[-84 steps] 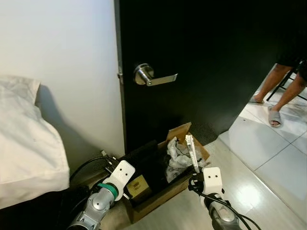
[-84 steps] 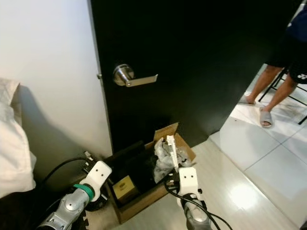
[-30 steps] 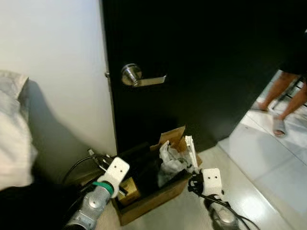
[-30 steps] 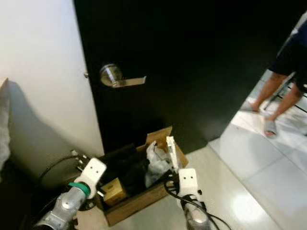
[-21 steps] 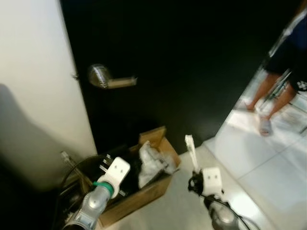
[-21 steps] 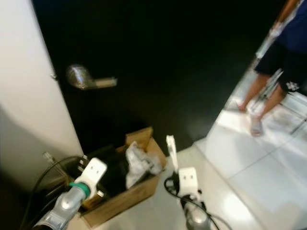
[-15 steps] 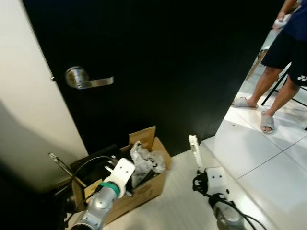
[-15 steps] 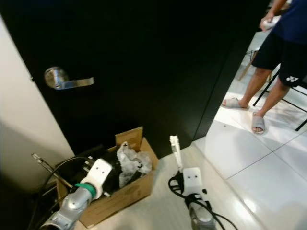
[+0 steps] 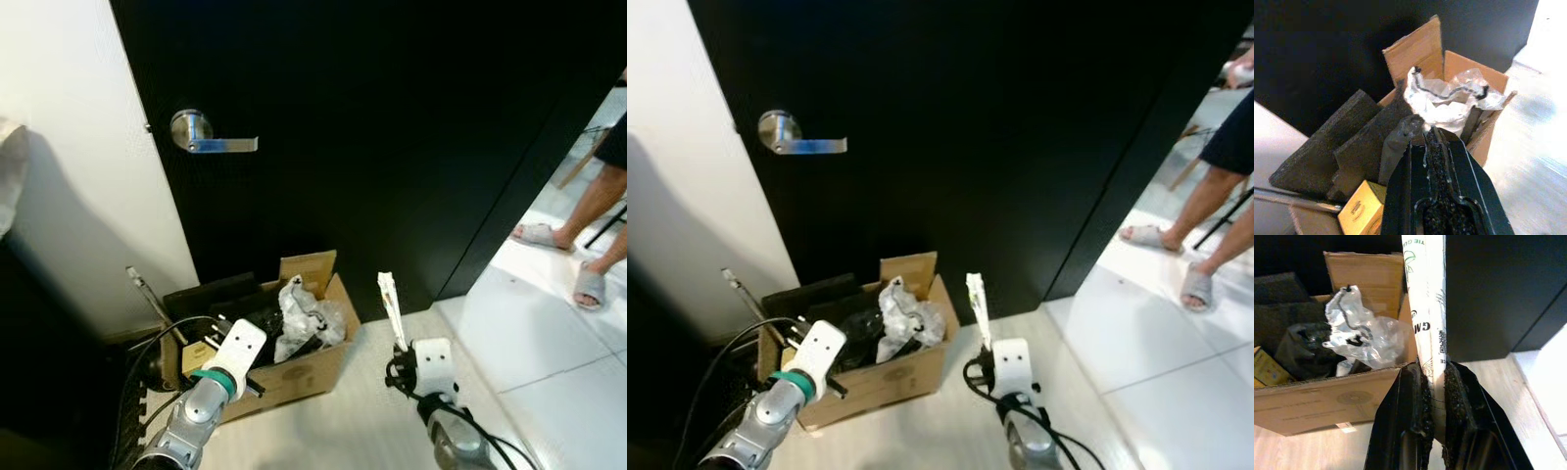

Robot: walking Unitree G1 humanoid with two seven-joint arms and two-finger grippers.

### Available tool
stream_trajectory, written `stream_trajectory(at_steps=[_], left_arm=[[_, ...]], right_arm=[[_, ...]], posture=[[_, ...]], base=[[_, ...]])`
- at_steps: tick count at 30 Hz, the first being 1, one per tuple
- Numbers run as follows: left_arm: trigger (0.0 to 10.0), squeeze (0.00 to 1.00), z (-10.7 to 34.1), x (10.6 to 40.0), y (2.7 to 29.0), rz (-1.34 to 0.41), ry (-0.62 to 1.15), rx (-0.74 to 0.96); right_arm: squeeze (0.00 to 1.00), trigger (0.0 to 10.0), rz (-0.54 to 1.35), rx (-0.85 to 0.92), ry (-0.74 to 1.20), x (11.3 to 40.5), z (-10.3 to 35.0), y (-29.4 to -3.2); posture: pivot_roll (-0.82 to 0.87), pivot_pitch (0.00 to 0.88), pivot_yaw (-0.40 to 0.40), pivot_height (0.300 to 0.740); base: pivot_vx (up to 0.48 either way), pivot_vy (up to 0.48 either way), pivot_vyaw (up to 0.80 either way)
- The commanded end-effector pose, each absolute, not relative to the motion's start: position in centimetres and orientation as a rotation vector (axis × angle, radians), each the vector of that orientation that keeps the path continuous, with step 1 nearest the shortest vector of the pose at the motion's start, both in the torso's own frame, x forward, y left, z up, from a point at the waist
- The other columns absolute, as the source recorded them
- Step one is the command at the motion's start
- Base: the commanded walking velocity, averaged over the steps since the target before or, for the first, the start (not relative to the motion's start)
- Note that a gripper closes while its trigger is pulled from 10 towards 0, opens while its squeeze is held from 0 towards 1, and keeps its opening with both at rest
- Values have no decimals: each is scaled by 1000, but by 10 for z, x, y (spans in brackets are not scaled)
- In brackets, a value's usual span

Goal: Clean up the room

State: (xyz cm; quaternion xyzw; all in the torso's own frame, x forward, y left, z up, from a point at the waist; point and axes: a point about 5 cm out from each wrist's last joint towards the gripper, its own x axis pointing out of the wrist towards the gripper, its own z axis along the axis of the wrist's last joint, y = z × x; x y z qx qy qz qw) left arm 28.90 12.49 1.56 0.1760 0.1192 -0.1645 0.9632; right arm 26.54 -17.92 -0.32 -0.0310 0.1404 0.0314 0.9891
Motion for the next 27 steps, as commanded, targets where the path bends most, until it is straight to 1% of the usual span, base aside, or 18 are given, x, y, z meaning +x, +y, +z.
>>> stream_trajectory(at_steps=[1,15,18,24,27], left_arm=[[10000,0,12,287,124,-331,263,352],[10000,0,14,288,123,-341,244,365],[10000,0,15,289,123,-340,243,376],[10000,0,15,289,122,-342,240,369],[10000,0,16,290,122,-337,240,367]], right_arm=[[0,10000,52,-54,306,260,-8,-181],[0,10000,47,-53,303,260,-8,-181],[0,10000,63,-82,303,260,-8,-180],[0,10000,60,-86,302,261,-8,-180],[0,10000,52,-69,292,262,-6,-181]], posture=[[-67,30,31,726],[-70,30,35,726],[-70,30,35,726],[-71,26,33,726],[-72,19,32,726]], base=[[0,0,0],[0,0,0],[302,0,0],[447,0,779],[480,0,0]])
